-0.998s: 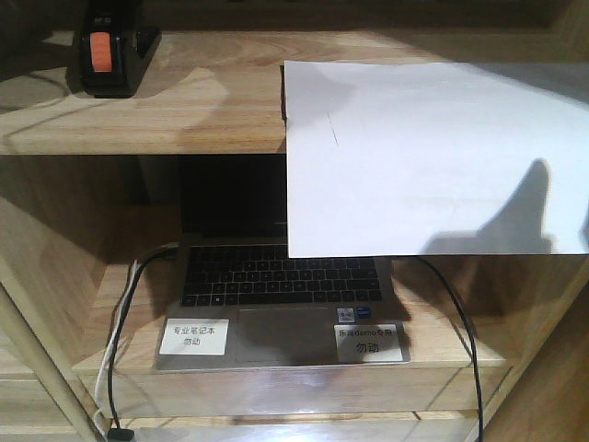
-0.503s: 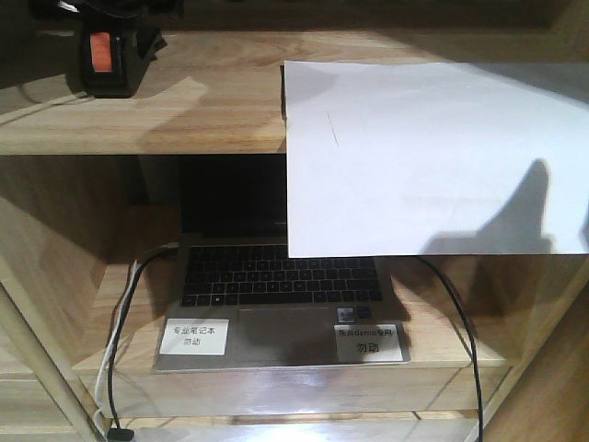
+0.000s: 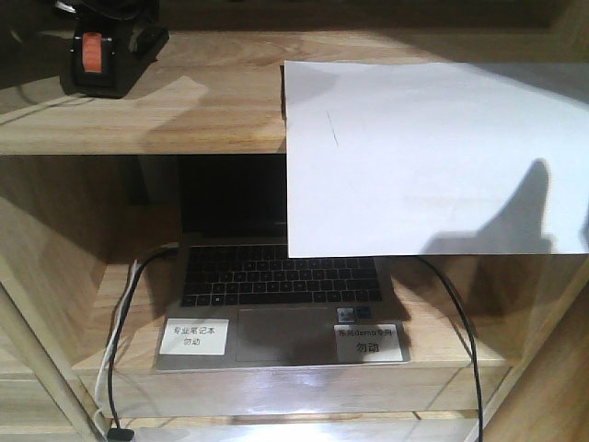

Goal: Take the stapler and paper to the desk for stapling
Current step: 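Close the left gripper on the black stapler and lift it off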

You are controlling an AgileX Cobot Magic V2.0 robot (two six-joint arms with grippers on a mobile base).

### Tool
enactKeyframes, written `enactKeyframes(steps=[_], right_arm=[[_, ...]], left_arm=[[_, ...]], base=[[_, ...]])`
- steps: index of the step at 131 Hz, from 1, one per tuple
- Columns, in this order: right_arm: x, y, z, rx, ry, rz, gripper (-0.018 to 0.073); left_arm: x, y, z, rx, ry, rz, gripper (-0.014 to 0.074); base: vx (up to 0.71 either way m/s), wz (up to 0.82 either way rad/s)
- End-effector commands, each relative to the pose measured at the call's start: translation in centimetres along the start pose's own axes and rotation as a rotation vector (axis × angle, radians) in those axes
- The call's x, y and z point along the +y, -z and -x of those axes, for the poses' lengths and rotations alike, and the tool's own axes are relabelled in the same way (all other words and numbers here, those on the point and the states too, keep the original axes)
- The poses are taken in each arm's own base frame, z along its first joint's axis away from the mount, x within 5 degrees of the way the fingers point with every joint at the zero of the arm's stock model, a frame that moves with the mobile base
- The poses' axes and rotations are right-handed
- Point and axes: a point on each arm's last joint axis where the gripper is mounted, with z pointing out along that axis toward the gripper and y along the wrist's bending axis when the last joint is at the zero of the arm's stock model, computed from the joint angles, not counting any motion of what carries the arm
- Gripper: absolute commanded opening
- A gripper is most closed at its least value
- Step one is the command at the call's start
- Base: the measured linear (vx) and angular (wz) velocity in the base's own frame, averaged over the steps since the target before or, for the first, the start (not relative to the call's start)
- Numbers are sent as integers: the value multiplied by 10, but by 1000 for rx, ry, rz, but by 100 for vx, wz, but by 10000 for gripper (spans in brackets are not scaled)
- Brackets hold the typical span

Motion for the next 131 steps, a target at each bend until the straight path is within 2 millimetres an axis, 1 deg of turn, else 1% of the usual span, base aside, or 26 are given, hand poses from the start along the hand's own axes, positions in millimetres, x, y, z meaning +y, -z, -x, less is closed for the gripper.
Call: enactKeyframes(steps=[1,22,42,57,59,62,63,66,67,72,80,81,84,85,96,97,101,102,103,114,115,116,120,123,130,131], right_arm=[[0,2,13,-89,6,-4,342],[0,2,13,-89,6,-4,342],[0,2,13,-89,6,-4,342],[0,2,13,-89,6,-4,342],[0,2,13,-89,6,-4,342],[0,2,13,-89,6,-4,342],[0,2,13,-89,6,-4,342],[0,2,13,-89,6,-4,342],[0,2,13,-89,6,-4,342],[0,2,13,-89,6,-4,342],[0,2,13,-89,6,-4,342],[0,2,13,-89,6,-4,342],[0,2,13,-89,4,-3,342],[0,2,13,-89,4,-3,342],[0,2,13,-89,5,-4,342],[0,2,13,-89,5,-4,342],[0,2,13,-89,5,-4,342],[0,2,13,-89,5,-4,342],[0,2,13,-89,5,-4,342],[0,2,13,-89,5,-4,342],[0,2,13,-89,5,-4,342],[0,2,13,-89,5,-4,342],[0,2,13,-89,5,-4,342],[0,2,13,-89,5,-4,342],[0,2,13,-89,5,-4,342],[0,2,13,-89,5,-4,342]], left_arm=[[6,37,12,-122,-14,-26,-8],[10,59,14,-175,-7,-48,-8],[12,89,11,-218,-40,-98,-7],[8,113,3,-271,-106,-165,-8],[9,119,2,-285,-112,-173,-8],[8,120,0,-290,-120,-183,-8],[9,125,-2,-302,-122,-191,-8],[8,126,-4,-306,-129,-200,-8],[9,131,-5,-319,-129,-205,-8],[10,137,-9,-334,-139,-220,-8],[12,143,-18,-345,-153,-247,-8],[14,148,-21,-356,-154,-256,-8],[13,148,-24,-354,-159,-266,-8],[15,152,-26,-367,-158,-273,-8],[18,161,-41,-387,-176,-327,-8],[18,159,-46,-382,-187,-333,-8],[20,165,-53,-398,-191,-353,-8],[19,163,-54,-392,-194,-356,-8],[21,167,-58,-405,-197,-366,-8],[24,172,-75,-431,-212,-409,-8],[25,170,-80,-425,-221,-413,-8],[26,173,-81,-437,-217,-419,-8],[27,172,-90,-435,-229,-429,-8],[29,176,-95,-451,-231,-443,-8],[32,176,-109,-459,-244,-460,-8],[32,174,-114,-453,-249,-463,-8]], base=[[0,0],[0,0],[0,0],[0,0],[0,0],[0,0],[0,0],[0,0],[0,0],[0,0],[0,0],[0,0],[0,0],[0,0],[0,0],[0,0],[0,0],[0,0],[0,0],[0,0],[0,0],[0,0],[0,0],[0,0],[0,0],[0,0]])
